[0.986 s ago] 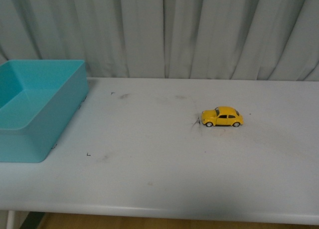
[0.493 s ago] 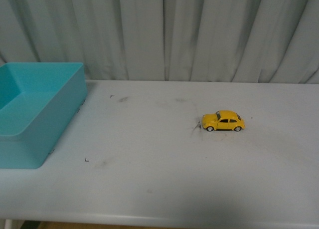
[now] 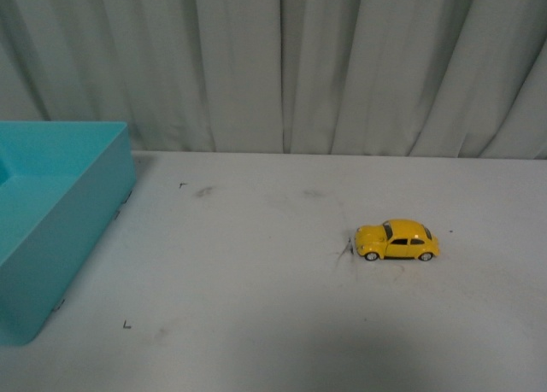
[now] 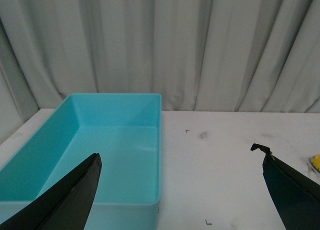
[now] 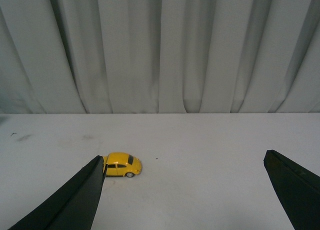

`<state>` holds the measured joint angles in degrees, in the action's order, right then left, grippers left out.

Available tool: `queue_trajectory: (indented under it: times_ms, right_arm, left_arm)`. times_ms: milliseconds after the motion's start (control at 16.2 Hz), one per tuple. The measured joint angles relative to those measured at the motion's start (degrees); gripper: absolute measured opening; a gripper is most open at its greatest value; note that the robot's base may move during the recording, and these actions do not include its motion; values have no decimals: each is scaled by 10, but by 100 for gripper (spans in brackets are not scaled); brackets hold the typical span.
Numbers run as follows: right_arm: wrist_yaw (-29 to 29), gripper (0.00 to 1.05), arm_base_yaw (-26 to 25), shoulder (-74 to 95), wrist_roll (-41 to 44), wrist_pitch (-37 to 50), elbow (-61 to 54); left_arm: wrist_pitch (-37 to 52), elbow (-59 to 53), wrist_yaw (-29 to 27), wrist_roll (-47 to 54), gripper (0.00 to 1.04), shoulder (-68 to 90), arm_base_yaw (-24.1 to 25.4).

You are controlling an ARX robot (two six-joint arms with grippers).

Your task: Wind up and store yellow beetle toy

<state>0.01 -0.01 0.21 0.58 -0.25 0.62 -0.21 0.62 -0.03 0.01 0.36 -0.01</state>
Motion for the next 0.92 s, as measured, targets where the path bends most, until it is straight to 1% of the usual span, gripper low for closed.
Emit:
queue_trajectory:
  times_ms: [925]
  right_arm:
    - [0,98,0,0,0,0,0]
  left_arm:
    - [0,0,0,0,98,0,0]
